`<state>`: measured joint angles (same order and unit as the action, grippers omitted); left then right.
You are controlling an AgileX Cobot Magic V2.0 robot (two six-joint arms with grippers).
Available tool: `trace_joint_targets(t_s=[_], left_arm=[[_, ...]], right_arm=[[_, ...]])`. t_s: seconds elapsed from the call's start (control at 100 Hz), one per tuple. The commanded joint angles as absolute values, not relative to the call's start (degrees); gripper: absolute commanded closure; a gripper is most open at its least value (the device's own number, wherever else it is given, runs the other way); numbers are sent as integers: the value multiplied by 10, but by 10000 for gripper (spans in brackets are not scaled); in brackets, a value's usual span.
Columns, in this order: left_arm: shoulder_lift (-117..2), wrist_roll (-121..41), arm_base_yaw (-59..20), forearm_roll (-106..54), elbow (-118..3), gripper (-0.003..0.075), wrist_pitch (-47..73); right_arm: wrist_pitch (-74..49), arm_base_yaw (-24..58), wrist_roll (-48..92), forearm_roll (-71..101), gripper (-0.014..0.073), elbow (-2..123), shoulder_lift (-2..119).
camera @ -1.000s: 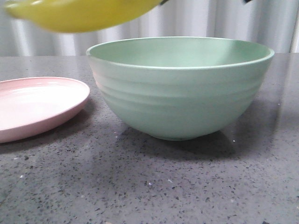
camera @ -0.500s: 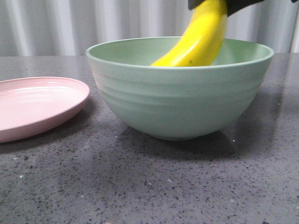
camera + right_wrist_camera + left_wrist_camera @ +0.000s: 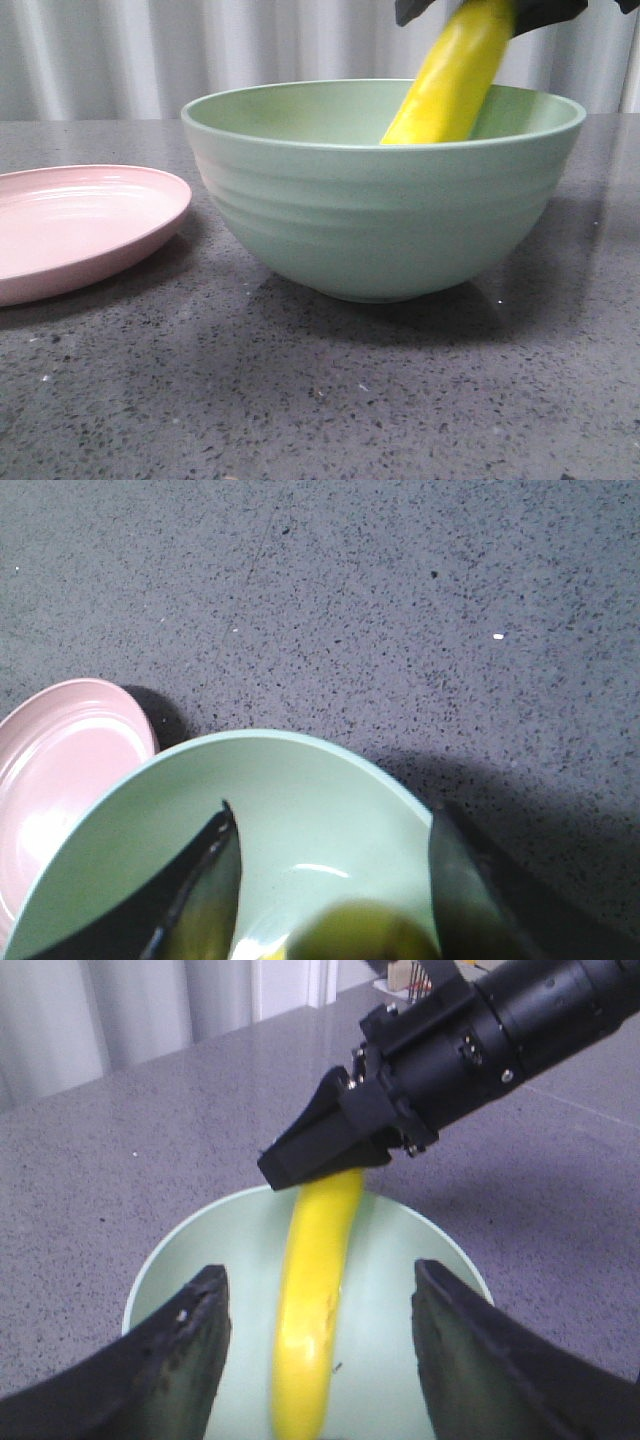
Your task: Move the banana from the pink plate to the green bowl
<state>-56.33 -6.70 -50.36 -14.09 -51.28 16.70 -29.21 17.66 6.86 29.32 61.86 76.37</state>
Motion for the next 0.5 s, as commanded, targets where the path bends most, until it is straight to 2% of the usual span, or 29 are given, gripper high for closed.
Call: trace_joint_targets(t_s=[0.0, 0.13, 0.21, 0.28, 0.39, 0.45, 0.49], left_arm=[[-555, -68, -508, -144, -533, 344, 110], [-555, -68, -508, -134, -533, 352, 110], [-555, -68, -508, -134, -533, 424, 108], [-553, -68, -508, -134, -533, 537, 112], [-539, -68, -508, -134, -531, 741, 126], [-531, -68, -508, -134, -526, 741, 130], [-522, -68, -508, -134, -519, 741, 130]], right_arm=[[-260, 176, 74, 293, 249, 638, 744], [-261, 176, 75, 244, 249, 638, 720], [-267, 176, 75, 224, 270, 638, 699], [-282, 176, 75, 210, 350, 636, 678], [-294, 176, 75, 183, 548, 634, 639], [-292, 176, 75, 171, 648, 628, 612], [-290, 176, 75, 164, 663, 622, 597]])
